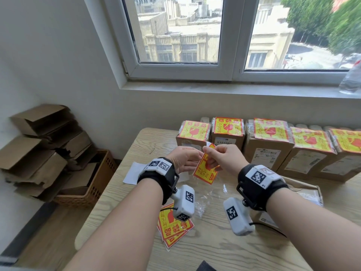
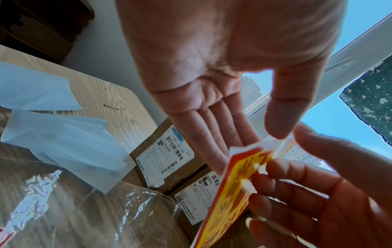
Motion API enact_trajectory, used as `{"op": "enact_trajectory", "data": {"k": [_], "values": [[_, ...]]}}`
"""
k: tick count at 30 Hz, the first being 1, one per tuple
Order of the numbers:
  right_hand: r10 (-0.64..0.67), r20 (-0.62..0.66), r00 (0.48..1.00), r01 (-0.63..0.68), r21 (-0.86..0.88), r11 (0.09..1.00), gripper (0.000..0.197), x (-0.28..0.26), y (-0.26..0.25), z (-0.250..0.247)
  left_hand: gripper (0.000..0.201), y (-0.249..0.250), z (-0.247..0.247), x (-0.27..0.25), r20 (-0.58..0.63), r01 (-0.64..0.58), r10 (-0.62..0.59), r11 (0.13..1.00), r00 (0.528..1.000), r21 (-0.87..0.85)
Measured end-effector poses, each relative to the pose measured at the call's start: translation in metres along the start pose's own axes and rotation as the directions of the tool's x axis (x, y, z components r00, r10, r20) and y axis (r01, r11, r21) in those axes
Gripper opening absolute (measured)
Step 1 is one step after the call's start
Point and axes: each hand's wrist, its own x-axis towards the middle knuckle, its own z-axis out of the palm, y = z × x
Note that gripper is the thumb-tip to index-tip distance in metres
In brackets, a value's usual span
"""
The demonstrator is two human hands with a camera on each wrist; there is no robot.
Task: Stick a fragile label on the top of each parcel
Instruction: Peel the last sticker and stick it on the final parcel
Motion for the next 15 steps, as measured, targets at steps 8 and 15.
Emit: {"op": "enact_trajectory", "data": {"k": [8,15], "values": [[0.044,-0.007,0.999,-0.044,0.02,0.999,0.04,0.0009,-0.0029,0.0006,0.02,0.0026,0.0021,-0.001,-0.013,0.018,-0.018,1.0,1.0,-0.006],[0.058,0.011,0.998,-0.059,0.031,0.998,0.04,-0.0041,-0.0028,0.0016,0.017,-0.0014,0.0023,-0.0037,-0.02,0.015,-0.015,1.0,1.0,0.002]]}}
